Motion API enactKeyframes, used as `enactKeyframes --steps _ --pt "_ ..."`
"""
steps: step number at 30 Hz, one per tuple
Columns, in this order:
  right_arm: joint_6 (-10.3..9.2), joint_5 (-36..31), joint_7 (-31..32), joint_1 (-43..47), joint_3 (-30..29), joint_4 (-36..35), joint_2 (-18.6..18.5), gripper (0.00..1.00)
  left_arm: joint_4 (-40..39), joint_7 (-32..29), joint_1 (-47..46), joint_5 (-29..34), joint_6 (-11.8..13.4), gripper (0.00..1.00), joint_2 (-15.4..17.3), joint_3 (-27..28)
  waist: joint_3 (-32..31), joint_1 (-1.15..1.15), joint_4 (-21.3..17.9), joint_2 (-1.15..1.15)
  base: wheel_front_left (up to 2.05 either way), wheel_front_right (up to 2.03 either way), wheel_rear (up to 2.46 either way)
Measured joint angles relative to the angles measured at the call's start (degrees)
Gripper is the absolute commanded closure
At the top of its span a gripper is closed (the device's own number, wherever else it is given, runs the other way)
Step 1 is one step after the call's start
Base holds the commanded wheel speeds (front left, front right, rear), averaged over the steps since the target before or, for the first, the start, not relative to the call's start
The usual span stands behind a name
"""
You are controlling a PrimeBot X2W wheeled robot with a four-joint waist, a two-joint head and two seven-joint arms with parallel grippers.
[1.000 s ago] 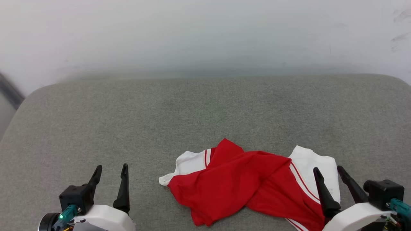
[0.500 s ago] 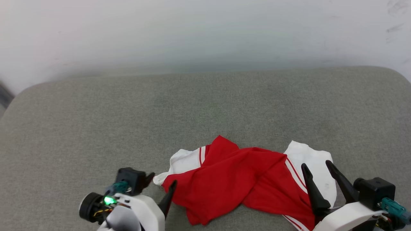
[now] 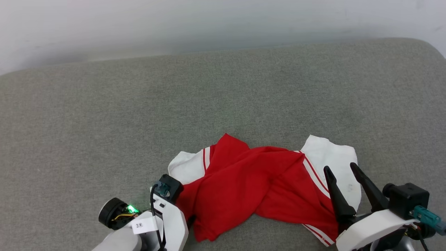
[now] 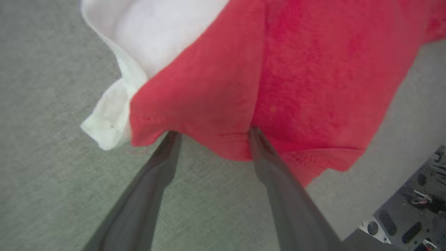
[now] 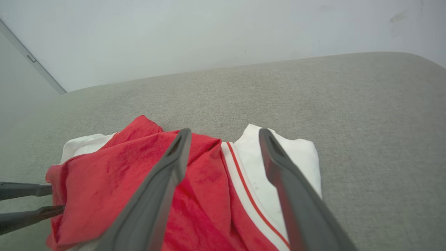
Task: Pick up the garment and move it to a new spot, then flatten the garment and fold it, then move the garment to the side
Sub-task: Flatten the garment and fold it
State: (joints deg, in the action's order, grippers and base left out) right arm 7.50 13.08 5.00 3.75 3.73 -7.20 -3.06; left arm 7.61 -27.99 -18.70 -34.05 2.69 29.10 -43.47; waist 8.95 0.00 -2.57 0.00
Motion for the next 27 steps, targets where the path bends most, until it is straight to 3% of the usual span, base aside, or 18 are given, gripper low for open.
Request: enactKeyframes --steps 4,5,6,7,8,9,10,17,27 --pt "0.00 0.7 -0.6 -0.7 0.2 0.9 0.0 0.00 2.1 -3.7 -1.6 -1.1 -2.8 0.00 0.0 -1.7 0.9 0.00 -0.9 0.00 0.00 0.00 0.00" --pt "-0.01 1.1 -0.9 -0.9 0.2 1.1 0.0 0.00 2.4 -3.9 -1.9 -1.4 -3.2 0.05 -0.2 -1.8 1.0 0.00 -1.0 0.00 0.00 0.00 0.00" --pt "0.00 1.2 -1.0 -1.0 0.2 1.3 0.0 0.00 2.8 -3.9 -2.1 -1.4 -3.6 0.50 -0.3 -1.9 1.1 0.00 -1.1 0.00 0.00 0.00 0.00" --pt "0.00 1.4 -1.2 -1.1 0.2 1.5 0.0 0.00 3.1 -4.3 -2.5 -1.5 -4.1 0.62 -0.3 -2.2 1.1 0.00 -1.2 0.00 0.00 0.00 0.00" --pt "0.00 1.5 -1.3 -1.1 0.2 1.7 0.0 0.00 3.5 -4.4 -2.8 -1.5 -4.5 0.62 -0.4 -2.4 1.1 0.00 -1.3 0.00 0.00 0.00 0.00" --pt "0.00 1.6 -1.5 -1.1 0.1 1.9 0.0 0.00 3.7 -4.2 -2.9 -1.5 -4.7 0.94 -0.4 -2.5 1.1 0.00 -1.3 0.00 0.00 0.00 0.00" --pt "0.00 1.6 -1.5 -1.1 0.0 2.1 0.0 0.00 3.9 -4.0 -3.0 -1.5 -4.8 1.00 -0.5 -2.6 1.0 0.00 -1.3 0.00 0.00 0.00 0.00" --pt "0.00 2.4 -1.5 -0.1 -2.2 3.2 0.1 0.00 -4.9 1.1 -3.0 2.7 -4.4 1.00 -0.3 -4.1 -1.2 0.00 2.0 0.00 0.00 0.00 0.00" --pt "0.00 2.1 -0.3 0.8 -2.9 3.1 0.1 0.00 -17.4 -4.1 6.8 0.5 -3.2 1.00 3.0 -9.4 -4.8 0.00 7.1 0.00 0.00 0.00 0.00"
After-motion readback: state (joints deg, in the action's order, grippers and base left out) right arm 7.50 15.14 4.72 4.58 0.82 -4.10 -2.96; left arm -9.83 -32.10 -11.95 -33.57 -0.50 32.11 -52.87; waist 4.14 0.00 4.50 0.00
